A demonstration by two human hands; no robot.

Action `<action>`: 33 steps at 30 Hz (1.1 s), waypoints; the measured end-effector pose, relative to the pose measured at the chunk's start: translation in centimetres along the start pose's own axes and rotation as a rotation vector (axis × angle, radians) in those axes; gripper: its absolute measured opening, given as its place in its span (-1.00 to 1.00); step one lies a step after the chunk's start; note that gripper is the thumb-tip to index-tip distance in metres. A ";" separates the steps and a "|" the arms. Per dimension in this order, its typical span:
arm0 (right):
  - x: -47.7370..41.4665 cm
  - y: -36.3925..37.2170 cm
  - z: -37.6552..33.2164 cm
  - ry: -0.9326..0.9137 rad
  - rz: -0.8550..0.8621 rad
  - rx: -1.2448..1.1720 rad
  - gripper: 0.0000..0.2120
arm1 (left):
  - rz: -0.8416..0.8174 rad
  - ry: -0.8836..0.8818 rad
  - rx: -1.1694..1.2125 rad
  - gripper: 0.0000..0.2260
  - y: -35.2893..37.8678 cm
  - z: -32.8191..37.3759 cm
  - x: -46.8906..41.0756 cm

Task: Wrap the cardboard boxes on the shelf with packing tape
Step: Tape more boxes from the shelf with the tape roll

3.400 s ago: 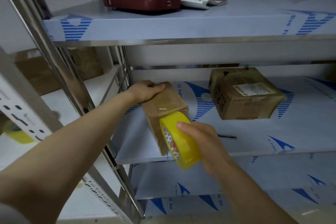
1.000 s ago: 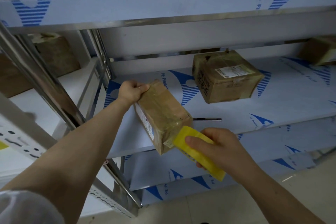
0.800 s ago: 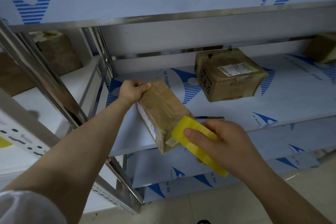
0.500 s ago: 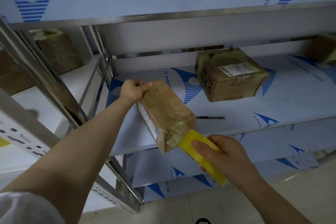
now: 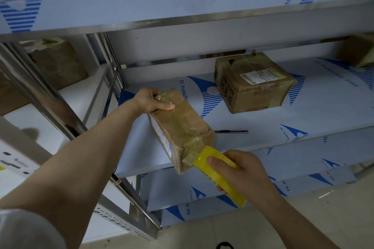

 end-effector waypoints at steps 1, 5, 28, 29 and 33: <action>0.0 0.0 -0.1 -0.001 -0.003 -0.003 -0.59 | 0.011 0.009 0.009 -0.53 0.0 -0.1 -0.3; 0.0 -0.2 -0.5 0.005 -0.010 -0.016 -0.54 | 0.046 0.050 0.058 -0.61 -0.4 0.0 -0.2; -0.8 -0.2 -0.4 0.070 -0.024 -0.004 -0.62 | 0.261 0.754 -0.618 -0.22 8.5 10.5 3.3; -0.9 -0.3 -0.4 0.075 -0.020 -0.003 -0.62 | 0.312 0.756 -0.642 -0.21 7.0 10.7 2.9; -1.4 -0.1 -0.3 0.100 -0.027 -0.012 -0.62 | 0.372 0.680 -0.869 -0.26 4.1 8.5 -0.1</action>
Point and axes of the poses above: each hand's wrist, its own x-axis away from the middle knuckle, its own y-axis out of the palm, z = x × y, the point moved 9 cm from there along -x, towards the middle knuckle, and after that the axes turned 5 degrees about -y, right-handed, at the moved point
